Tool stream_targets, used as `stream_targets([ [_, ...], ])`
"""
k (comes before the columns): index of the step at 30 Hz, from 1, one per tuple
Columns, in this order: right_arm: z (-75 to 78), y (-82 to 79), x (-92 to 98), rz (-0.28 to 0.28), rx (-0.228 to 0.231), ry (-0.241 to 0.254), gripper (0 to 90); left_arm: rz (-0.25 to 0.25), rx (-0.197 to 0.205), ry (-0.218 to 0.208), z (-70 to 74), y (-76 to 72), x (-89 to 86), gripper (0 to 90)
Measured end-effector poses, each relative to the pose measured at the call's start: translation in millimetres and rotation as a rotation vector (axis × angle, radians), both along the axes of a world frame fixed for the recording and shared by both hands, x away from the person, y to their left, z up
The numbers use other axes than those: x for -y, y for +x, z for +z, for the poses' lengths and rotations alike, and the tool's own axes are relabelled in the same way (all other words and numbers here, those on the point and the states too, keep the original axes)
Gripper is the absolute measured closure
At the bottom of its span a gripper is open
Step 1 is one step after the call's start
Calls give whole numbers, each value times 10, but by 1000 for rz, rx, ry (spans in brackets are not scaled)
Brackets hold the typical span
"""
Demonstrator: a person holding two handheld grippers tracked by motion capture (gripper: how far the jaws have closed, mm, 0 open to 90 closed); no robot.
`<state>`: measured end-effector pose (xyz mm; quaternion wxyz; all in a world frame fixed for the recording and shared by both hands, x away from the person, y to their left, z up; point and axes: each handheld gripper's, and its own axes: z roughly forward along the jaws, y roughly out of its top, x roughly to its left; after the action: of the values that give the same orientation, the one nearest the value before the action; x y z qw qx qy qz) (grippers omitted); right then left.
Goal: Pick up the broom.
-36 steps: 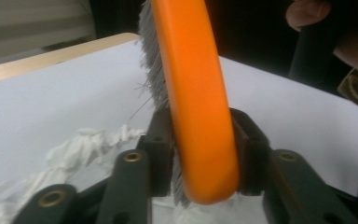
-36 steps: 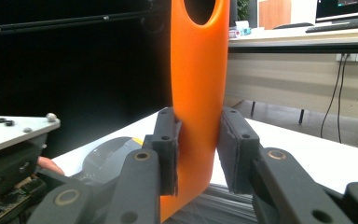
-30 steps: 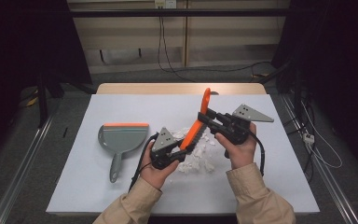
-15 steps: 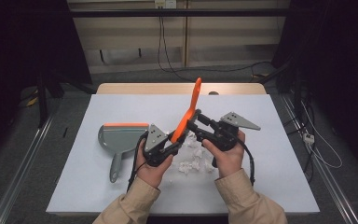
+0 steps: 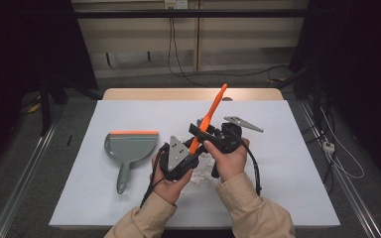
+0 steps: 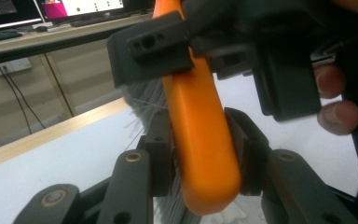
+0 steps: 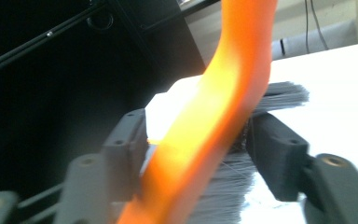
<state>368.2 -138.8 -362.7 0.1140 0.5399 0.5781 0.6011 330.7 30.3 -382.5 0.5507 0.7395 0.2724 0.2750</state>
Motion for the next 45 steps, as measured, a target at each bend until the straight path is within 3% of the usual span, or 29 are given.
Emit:
stream_targets([
  [3,26,2,-6,0,-27,27,533,13,27,40,-2,-9,20,627],
  [7,46,14,26,13,-51,82,596,27,46,50,-4,-38,72,576],
  [8,68,16,61,30,-67,150,690,33,52,60,-32,-28,110,472],
  [10,102,24,71,42,-58,118,690,24,46,45,-37,-14,108,459],
  [14,118,32,152,47,-42,124,692,-19,22,-32,-25,22,46,434],
  [16,158,16,257,54,-23,88,697,-67,-13,-37,-7,31,-7,392],
  [19,201,4,419,31,3,26,698,-87,-33,-63,1,28,-45,291],
  [20,201,4,419,31,3,26,698,-87,-34,-57,7,27,-74,291],
  [21,216,7,554,14,-2,27,699,-96,-46,-66,13,28,-99,262],
  [23,225,9,673,9,-16,-44,698,-94,-55,-72,26,38,-157,223],
  [24,225,9,673,9,-16,-44,698,-92,-56,-61,32,46,-195,223],
  [25,216,-1,772,1,-17,-134,698,-95,-62,-68,35,74,-281,206],
  [26,216,-1,772,1,-17,-134,698,-95,-62,-68,35,74,-281,188],
  [28,168,-12,926,0,-49,-184,698,-116,-87,-80,37,105,-366,176],
  [32,104,-34,1072,-16,-73,-206,698,-144,-92,-87,45,147,-536,155],
  [34,45,-44,1203,-29,-96,-241,698,-156,-99,-91,58,167,-614,123],
  [39,-22,-51,1334,-17,-121,-290,698,-153,-122,-118,88,216,-840,97],
  [40,-53,-53,1376,-20,-146,-321,698,-149,-126,-127,89,225,-892,81],
  [42,-68,-52,1395,-18,-153,-333,698,-139,-133,-136,85,241,-991,81],
  [45,-92,-39,1468,-4,-200,-347,698,-155,-153,-139,64,265,-1144,64],
])
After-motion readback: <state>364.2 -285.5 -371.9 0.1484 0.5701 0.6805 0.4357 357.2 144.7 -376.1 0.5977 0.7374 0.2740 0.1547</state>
